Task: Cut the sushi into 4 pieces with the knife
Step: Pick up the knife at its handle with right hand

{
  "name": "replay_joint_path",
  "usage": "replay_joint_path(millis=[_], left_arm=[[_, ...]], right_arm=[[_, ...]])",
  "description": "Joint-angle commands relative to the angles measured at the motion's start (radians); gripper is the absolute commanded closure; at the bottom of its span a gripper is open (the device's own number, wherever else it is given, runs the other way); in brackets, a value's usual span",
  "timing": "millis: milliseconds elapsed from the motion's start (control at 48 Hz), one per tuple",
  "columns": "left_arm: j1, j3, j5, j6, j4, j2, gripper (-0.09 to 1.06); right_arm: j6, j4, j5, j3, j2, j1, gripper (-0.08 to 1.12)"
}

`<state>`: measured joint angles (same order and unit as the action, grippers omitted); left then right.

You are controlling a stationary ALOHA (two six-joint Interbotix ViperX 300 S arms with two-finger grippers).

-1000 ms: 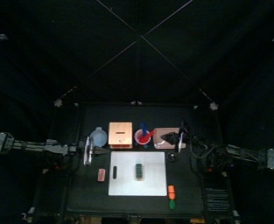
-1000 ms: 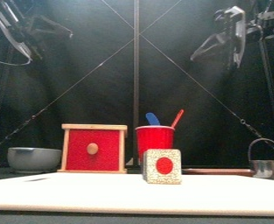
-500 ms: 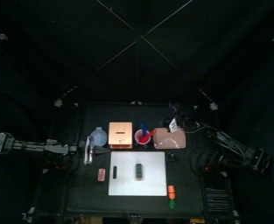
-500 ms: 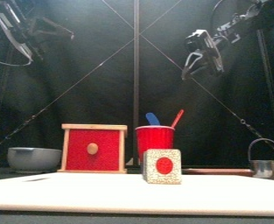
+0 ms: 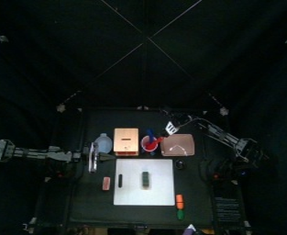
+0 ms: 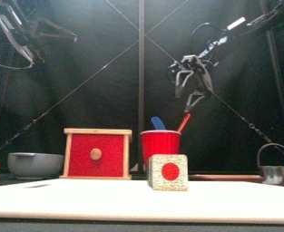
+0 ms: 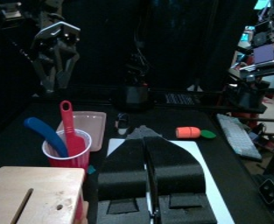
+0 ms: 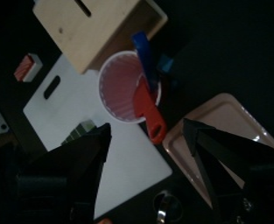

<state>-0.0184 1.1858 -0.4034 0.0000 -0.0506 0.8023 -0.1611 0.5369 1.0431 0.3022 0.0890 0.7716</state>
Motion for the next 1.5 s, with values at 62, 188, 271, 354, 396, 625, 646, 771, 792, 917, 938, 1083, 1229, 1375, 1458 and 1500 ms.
replay_joint_path(millis=[62,188,271,354,396,625,646,771,792,917,938,1083,1229,1375,1458,1500], left_arm=[[-0.003,-0.008,-0.008,0.0,-0.002,-0.002,0.84],[-0.003,-0.006,-0.006,0.0,-0.002,-0.002,0.84],[-0.003,-0.006,-0.006,0.0,-0.002,-0.002,0.84],[-0.003,-0.003,-0.005,0.0,-0.002,-0.002,0.84],[-0.003,-0.002,-0.005,-0.002,-0.002,-0.002,0.84],[-0.003,0.003,-0.003,-0.002,-0.002,-0.002,0.84],[-0.003,0.003,-0.003,-0.002,-0.002,-0.002,0.84],[-0.003,0.003,-0.003,-0.002,-0.002,-0.002,0.84],[-0.003,0.005,-0.002,-0.002,-0.002,-0.002,0.84],[-0.003,0.008,-0.003,-0.002,-0.002,-0.002,0.84],[-0.002,0.008,-0.002,-0.002,-0.002,-0.002,0.84],[-0.003,0.009,-0.002,-0.002,-0.002,-0.002,0.84],[-0.003,0.009,-0.002,-0.002,-0.002,-0.002,0.84],[-0.003,0.009,-0.002,-0.002,-0.002,-0.002,0.84],[-0.003,0.009,-0.002,-0.002,-0.002,-0.002,0.84],[-0.003,0.009,-0.002,-0.002,-0.002,-0.002,0.84]], right_arm=[[-0.003,0.008,0.061,-0.074,-0.049,0.006,0.09],[-0.005,0.014,0.12,-0.115,-0.106,0.005,0.09],[-0.002,0.017,0.16,-0.141,-0.14,-0.002,0.09],[0.003,0.017,0.184,-0.161,-0.163,-0.018,0.09],[0.005,0.018,0.192,-0.17,-0.175,-0.026,0.09],[0.012,0.023,0.229,-0.199,-0.232,-0.057,0.09],[0.012,0.023,0.235,-0.201,-0.236,-0.06,0.09],[0.017,0.025,0.259,-0.209,-0.255,-0.069,0.09],[0.017,0.023,0.259,-0.209,-0.256,-0.069,0.09],[0.017,0.02,0.261,-0.209,-0.258,-0.069,0.09],[0.015,0.02,0.261,-0.209,-0.258,-0.069,0.1],[0.015,0.015,0.261,-0.21,-0.262,-0.069,0.12],[0.015,0.015,0.261,-0.212,-0.268,-0.069,0.24],[0.017,0.015,0.262,-0.218,-0.278,-0.069,0.47],[0.017,0.015,0.267,-0.224,-0.279,-0.069,0.57],[0.017,0.015,0.27,-0.227,-0.279,-0.069,0.62]])
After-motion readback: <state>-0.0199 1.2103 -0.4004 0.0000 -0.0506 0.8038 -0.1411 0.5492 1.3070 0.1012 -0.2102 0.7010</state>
